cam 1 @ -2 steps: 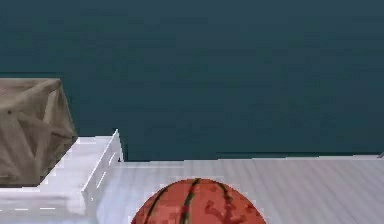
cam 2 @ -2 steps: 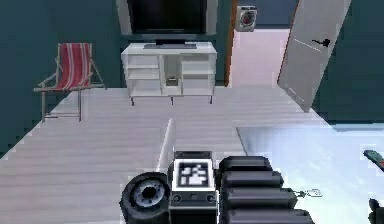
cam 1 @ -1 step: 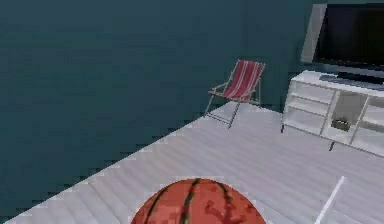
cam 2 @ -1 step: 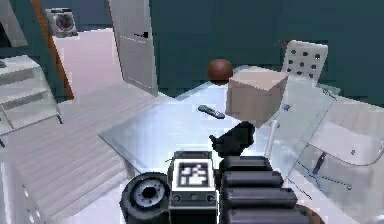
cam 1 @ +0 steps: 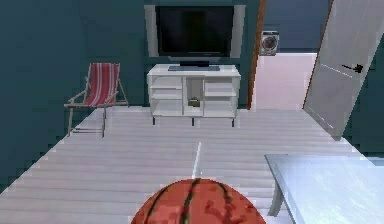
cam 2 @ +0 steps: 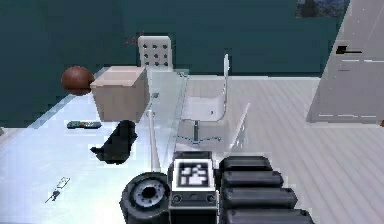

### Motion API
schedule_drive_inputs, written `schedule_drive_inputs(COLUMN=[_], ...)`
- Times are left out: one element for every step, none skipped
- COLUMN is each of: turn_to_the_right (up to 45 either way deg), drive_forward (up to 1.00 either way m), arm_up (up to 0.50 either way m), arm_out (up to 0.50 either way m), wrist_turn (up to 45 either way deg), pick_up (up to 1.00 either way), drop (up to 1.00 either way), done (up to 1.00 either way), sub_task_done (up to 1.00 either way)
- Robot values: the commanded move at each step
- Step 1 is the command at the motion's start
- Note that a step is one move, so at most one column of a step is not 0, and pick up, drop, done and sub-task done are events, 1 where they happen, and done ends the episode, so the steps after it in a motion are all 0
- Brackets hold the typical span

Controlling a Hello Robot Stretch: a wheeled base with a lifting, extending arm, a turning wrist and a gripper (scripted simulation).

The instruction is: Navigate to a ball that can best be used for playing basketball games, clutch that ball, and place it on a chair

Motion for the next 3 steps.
schedule_drive_inputs(turn_to_the_right=[0.0,0.0,0.0], drive_forward=[0.00,0.00,0.00], arm_up=[0.00,0.00,0.00], arm_out=[0.48,0.00,0.00], wrist_turn=[0.0,45.0,45.0], pick_up=[0.00,0.00,0.00], drop=[0.00,0.00,0.00], done=[0.00,0.00,0.00], sub_task_done=[0.00,0.00,0.00])
